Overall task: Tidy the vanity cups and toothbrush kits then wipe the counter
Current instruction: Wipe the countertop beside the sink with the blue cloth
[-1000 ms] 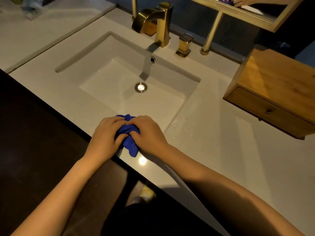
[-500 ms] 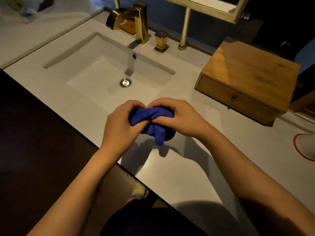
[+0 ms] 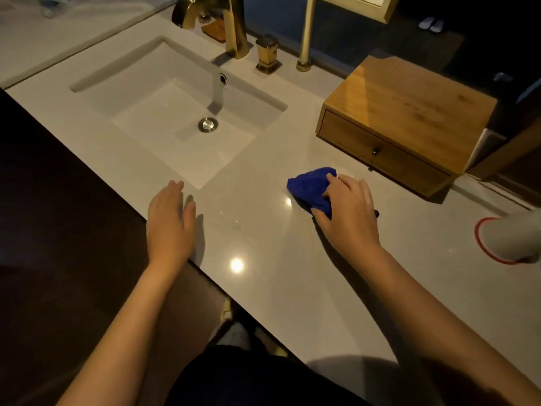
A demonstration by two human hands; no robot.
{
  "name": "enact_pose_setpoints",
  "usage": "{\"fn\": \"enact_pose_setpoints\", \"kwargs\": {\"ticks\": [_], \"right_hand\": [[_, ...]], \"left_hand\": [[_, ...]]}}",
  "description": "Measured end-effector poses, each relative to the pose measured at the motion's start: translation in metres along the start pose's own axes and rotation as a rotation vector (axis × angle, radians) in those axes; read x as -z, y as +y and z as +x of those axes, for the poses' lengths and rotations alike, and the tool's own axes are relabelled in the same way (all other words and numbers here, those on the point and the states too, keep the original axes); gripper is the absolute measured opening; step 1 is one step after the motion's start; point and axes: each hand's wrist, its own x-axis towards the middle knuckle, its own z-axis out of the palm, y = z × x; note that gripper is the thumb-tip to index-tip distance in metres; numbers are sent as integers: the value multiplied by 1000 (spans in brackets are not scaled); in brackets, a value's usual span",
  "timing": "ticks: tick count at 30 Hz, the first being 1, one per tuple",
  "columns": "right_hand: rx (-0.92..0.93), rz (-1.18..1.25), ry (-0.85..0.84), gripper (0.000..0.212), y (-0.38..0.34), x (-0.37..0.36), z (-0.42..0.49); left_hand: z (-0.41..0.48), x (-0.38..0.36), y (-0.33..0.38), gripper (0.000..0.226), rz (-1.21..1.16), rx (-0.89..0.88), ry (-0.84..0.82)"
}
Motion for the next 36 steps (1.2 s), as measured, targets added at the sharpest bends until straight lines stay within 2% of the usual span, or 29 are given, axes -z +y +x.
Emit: {"fn": "enact_pose_setpoints", "kwargs": {"ticks": [4, 11, 16, 22, 24, 27, 30, 36], "right_hand": [[136, 69, -195, 50, 0, -22, -5], [183, -171, -183, 53, 5, -44, 30], [19, -236, -62, 55, -13, -62, 66], [-139, -238, -30, 57, -41, -75, 91], [-83, -293, -73, 53, -40, -68, 102], [23, -225, -46, 43, -30, -53, 120], [148, -192, -52, 49, -28, -56, 126], [66, -218, -54, 55, -41, -83, 154]], "left_hand": [[12, -5, -29, 47, 219, 61, -45], [47, -6, -37, 52, 325, 48, -108], [51, -8, -32, 46, 491, 62, -154], [53, -12, -37, 50, 521, 67, -154], [53, -12, -38, 50, 518, 76, -162], [53, -14, -40, 51, 503, 84, -150], [54, -15, -40, 51, 503, 88, -154], [52, -15, -40, 53, 489, 96, -145]]}}
